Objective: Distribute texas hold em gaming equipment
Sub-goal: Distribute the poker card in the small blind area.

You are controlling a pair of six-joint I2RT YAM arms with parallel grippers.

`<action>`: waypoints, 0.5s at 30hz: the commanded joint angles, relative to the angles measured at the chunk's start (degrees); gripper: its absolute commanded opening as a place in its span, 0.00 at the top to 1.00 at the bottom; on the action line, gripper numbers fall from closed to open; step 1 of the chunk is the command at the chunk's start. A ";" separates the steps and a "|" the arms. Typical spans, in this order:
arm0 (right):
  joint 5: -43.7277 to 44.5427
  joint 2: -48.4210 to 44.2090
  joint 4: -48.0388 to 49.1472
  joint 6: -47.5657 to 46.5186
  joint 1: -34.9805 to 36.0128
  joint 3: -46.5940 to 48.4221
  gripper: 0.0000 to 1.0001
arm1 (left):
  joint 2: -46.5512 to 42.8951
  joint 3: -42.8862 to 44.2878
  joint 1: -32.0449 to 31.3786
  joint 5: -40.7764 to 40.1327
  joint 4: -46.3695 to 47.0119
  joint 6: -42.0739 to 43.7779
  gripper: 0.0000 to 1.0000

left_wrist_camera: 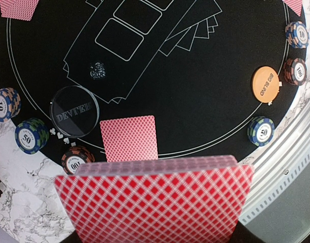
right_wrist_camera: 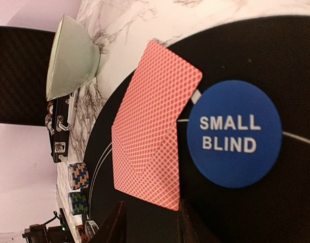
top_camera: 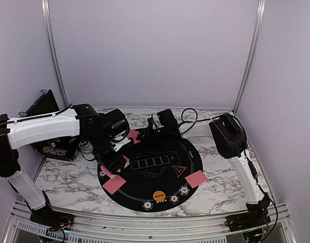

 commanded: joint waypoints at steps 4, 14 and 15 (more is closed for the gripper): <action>6.06 -6.96 -5.37 -3.47 0.23 -6.19 0.57 | -0.88 0.00 0.42 0.78 0.33 0.89 0.42; -2.56 -18.85 5.44 -0.32 0.96 -21.47 0.47 | -0.42 0.39 0.48 0.96 0.24 0.87 0.42; -3.84 -20.43 7.12 0.49 1.03 -23.23 0.46 | -0.36 0.47 0.43 1.03 0.24 0.90 0.42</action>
